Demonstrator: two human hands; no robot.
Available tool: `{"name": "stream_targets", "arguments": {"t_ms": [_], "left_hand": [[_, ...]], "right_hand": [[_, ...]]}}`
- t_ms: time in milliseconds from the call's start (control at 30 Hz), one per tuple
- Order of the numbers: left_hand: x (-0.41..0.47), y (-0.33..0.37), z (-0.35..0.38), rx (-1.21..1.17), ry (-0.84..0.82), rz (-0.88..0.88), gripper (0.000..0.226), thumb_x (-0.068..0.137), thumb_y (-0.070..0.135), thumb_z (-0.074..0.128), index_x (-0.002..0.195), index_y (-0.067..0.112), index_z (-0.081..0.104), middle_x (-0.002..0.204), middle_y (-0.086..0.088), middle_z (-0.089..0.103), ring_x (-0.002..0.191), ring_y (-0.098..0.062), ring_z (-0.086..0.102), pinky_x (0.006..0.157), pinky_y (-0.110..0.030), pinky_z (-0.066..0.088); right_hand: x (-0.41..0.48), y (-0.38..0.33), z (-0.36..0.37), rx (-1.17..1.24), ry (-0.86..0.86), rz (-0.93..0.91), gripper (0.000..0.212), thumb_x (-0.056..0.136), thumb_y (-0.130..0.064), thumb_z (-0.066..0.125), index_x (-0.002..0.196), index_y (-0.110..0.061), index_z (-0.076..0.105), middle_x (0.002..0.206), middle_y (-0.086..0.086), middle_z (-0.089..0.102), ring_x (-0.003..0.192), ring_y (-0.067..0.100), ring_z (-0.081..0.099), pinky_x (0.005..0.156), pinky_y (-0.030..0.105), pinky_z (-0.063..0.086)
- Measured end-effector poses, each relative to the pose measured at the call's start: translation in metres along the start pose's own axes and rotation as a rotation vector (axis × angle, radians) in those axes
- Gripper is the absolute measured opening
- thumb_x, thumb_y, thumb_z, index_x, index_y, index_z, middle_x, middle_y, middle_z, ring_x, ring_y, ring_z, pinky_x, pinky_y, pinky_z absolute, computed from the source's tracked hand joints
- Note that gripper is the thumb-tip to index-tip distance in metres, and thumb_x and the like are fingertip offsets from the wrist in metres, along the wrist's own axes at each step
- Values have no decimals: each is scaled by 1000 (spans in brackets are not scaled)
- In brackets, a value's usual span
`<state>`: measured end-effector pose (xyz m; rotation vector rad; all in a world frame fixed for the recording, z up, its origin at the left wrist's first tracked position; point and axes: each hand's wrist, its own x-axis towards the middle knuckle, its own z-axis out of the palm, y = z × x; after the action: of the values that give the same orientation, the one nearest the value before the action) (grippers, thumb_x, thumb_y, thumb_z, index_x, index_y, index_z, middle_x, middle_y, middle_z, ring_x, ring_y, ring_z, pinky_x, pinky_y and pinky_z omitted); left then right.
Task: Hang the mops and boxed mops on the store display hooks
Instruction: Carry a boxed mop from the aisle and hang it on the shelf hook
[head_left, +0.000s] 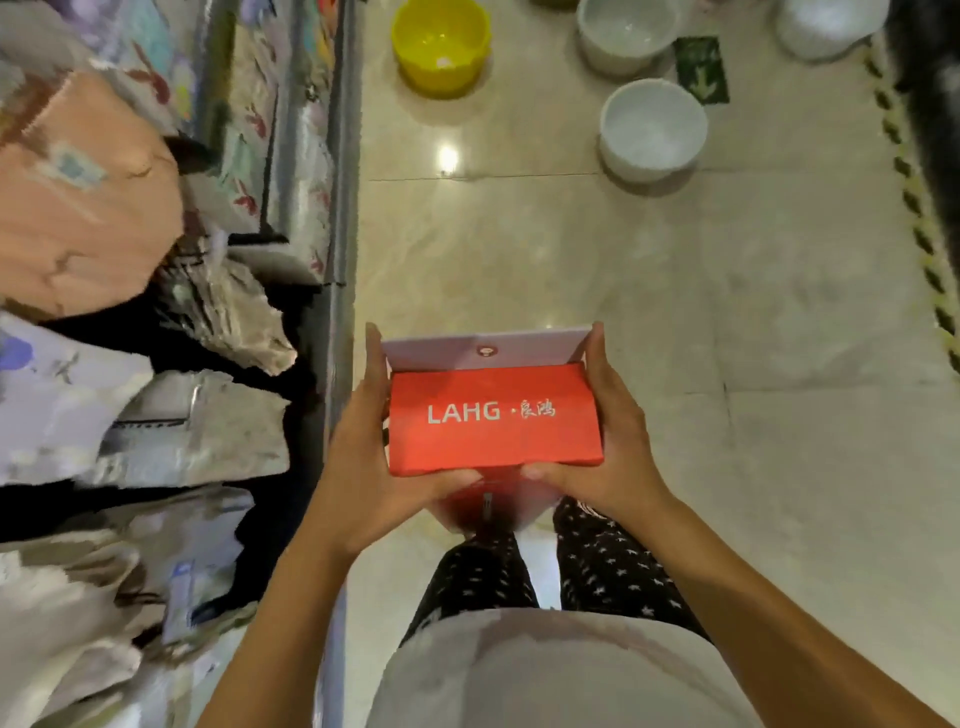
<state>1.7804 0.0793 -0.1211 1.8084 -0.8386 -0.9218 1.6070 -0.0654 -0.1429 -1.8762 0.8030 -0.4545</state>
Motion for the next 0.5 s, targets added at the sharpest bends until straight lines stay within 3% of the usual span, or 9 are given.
{"name": "stream_targets", "arguments": {"t_ms": [133,200,267,400,500], "left_hand": [[17,24,63,38,-183,79,132,51,68,82,143,62,-12,129,11,52,114,-10,61,93,-32,54],[25,38,100,84,-287,125,131,50,61,85,140,66,-11,125,10,51,113,-9,60,90,-30,55],[30,52,139,101,-381,158,131,51,55,85,140,66,-10,124,10,50,113,-10,60,90,-33,55],[32,83,227,154,-526,234,134,54,49,91,138,68,-11,119,27,49,107,1,60,82,-15,52],[24,112,299,199,-630,279,137,51,45,92,136,70,-13,127,16,49,109,2,59,80,-10,50]], "right_hand": [[-47,27,-54,35,176,132,116,56,-85,64,144,-61,-8,126,2,52,117,12,55,96,39,51],[-73,40,-85,22,267,201,118,52,-88,63,142,-64,-10,125,-1,51,118,6,52,97,33,48],[-99,52,-116,21,345,256,119,51,-87,65,140,-65,-11,126,-1,50,119,9,52,99,38,48],[-155,80,-180,39,485,311,121,52,-84,67,142,-63,-11,129,2,51,119,15,54,97,48,50],[-203,100,-229,62,593,374,122,50,-86,66,142,-63,-12,131,1,49,121,16,53,98,50,48]]}}
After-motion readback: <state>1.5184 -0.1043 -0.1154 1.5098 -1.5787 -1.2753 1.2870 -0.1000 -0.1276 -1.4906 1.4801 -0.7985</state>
